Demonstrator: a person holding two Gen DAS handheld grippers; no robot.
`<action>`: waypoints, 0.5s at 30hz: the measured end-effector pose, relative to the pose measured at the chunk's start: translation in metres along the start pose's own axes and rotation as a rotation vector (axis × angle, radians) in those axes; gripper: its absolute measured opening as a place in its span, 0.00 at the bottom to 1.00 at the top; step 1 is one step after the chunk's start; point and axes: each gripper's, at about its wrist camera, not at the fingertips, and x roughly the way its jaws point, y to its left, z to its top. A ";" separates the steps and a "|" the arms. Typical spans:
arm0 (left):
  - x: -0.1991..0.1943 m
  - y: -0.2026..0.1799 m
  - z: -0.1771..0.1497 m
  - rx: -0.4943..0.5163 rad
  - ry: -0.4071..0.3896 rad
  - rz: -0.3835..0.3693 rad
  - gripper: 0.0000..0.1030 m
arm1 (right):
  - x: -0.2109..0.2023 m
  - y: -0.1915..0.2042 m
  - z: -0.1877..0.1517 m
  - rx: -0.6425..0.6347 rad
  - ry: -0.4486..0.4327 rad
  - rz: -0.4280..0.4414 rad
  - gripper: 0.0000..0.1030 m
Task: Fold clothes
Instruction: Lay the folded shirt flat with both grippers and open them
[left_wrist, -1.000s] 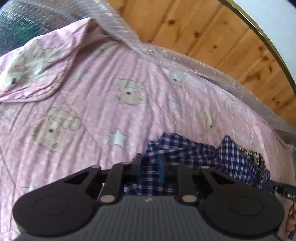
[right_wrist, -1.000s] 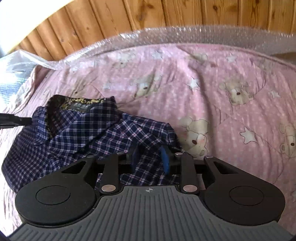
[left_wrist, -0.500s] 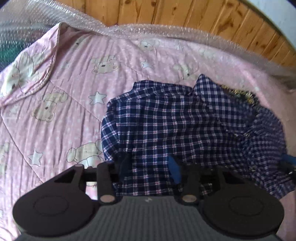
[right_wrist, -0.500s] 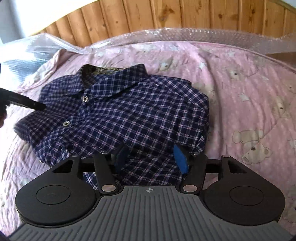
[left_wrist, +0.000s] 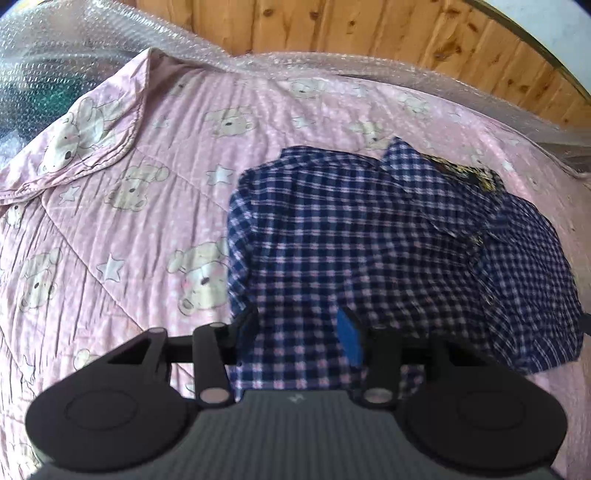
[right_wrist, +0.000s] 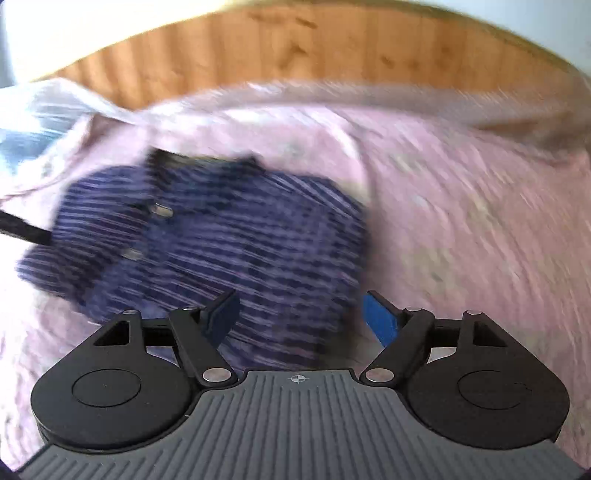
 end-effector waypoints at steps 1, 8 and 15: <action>0.002 -0.001 -0.002 0.007 0.003 0.005 0.46 | 0.004 0.010 0.001 -0.034 0.002 0.025 0.75; 0.017 0.012 -0.013 -0.038 0.030 0.022 0.66 | 0.039 0.012 -0.013 -0.068 0.137 0.027 0.72; -0.029 -0.004 -0.023 0.004 -0.016 -0.035 0.61 | -0.019 0.008 -0.015 0.021 0.131 0.033 0.78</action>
